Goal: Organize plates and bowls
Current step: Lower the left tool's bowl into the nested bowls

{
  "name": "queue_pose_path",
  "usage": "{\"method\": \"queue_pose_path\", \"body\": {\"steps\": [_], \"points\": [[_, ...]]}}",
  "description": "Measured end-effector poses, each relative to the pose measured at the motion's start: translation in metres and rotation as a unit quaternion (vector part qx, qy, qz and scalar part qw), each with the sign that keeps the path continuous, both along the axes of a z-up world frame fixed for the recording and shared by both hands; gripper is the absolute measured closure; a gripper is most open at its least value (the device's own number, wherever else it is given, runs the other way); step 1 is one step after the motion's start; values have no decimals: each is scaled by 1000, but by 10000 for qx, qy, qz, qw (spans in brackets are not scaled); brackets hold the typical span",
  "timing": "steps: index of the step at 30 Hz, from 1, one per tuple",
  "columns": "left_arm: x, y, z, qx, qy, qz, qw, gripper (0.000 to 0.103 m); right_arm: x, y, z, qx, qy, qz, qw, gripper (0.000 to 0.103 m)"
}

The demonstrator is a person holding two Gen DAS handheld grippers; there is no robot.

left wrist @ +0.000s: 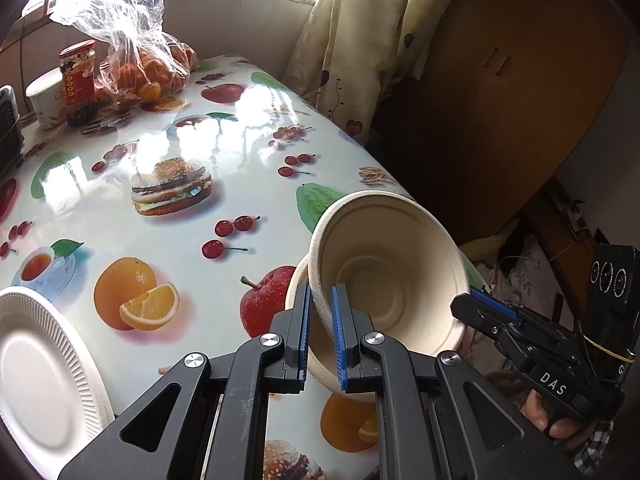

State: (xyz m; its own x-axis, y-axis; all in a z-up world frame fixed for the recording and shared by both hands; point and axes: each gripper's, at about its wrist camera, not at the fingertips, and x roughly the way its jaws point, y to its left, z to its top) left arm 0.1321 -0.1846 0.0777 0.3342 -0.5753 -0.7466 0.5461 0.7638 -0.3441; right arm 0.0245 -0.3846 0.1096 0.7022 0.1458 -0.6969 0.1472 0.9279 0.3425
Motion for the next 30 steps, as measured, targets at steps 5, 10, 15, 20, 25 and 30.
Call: {"method": "queue_pose_path", "body": {"steps": [5, 10, 15, 20, 25, 30], "points": [[0, 1, -3, 27, 23, 28, 10000, 92, 1, 1, -3, -5, 27, 17, 10000, 83], [-2, 1, -5, 60, 23, 13, 10000, 92, 1, 0, -6, 19, 67, 3, 10000, 83], [-1, 2, -10, 59, 99, 47, 9999, 92, 1, 1, -8, 26, 87, 26, 10000, 83], [-3, 4, -10, 59, 101, 40, 9999, 92, 1, 2, -8, 29, 82, 37, 10000, 83], [-6, 5, -8, 41, 100, 56, 9999, 92, 0, 2, -9, 41, 89, 51, 9999, 83], [-6, 8, -12, 79, 150, 87, 9998, 92, 0, 5, -12, 46, 142, 76, 9999, 83]]}}
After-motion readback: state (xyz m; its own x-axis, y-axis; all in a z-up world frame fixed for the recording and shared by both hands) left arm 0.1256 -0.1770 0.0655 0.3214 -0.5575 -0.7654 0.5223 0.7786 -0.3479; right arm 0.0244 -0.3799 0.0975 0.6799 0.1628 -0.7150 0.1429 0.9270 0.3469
